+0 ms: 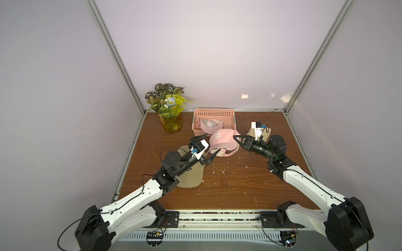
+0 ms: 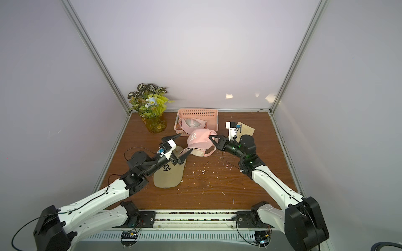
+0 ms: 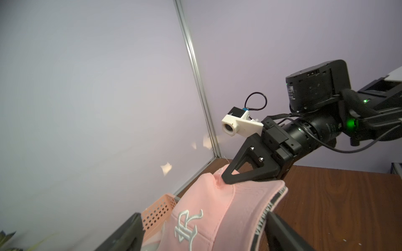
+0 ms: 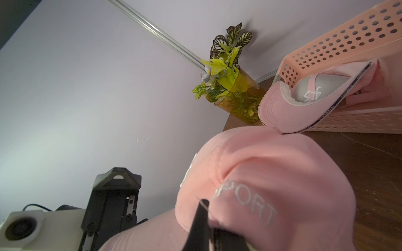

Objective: Turn the baseball cap inside out
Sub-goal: Place the baseball cap at the center of the board.

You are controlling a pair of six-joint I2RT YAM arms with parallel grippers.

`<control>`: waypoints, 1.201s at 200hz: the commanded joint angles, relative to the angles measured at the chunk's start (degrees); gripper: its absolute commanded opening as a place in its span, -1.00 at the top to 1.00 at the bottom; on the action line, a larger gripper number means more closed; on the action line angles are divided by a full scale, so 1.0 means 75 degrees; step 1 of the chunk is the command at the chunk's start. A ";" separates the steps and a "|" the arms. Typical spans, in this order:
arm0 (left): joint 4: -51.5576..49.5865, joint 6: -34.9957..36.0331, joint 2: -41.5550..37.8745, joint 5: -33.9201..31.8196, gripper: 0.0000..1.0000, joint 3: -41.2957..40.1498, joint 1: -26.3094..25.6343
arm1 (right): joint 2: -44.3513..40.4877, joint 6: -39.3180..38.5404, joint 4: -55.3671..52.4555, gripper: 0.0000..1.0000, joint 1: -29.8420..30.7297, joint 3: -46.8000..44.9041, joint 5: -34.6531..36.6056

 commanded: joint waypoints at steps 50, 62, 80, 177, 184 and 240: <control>-0.0749 -0.2927 -0.0974 -0.1022 -0.82 -0.0298 0.0068 | -0.0131 -0.2324 0.0805 1.00 0.0529 -0.0868 -0.0438; -0.0772 -0.3141 -0.0990 -0.1060 -0.81 -0.0380 0.0069 | -0.0123 -0.2362 0.0942 1.00 0.0529 -0.0903 -0.0452; -0.0917 -0.3464 -0.0966 -0.1110 -0.81 -0.0399 0.0071 | 0.0010 -0.2400 0.1115 1.00 0.0560 -0.0900 -0.0652; -0.1186 -0.3720 -0.1021 -0.1399 -0.82 -0.0432 0.0068 | 0.1507 -0.1766 0.3040 0.94 0.1038 -0.1442 -0.0942; -0.1210 -0.3728 -0.1014 -0.1408 -0.82 -0.0434 0.0069 | 0.1605 -0.1789 0.3024 0.88 0.1054 -0.1453 -0.0956; -0.1211 -0.3793 -0.0771 -0.1402 -0.82 -0.0390 0.0068 | 0.1409 -0.2962 0.1520 0.25 0.1000 -0.1883 0.0031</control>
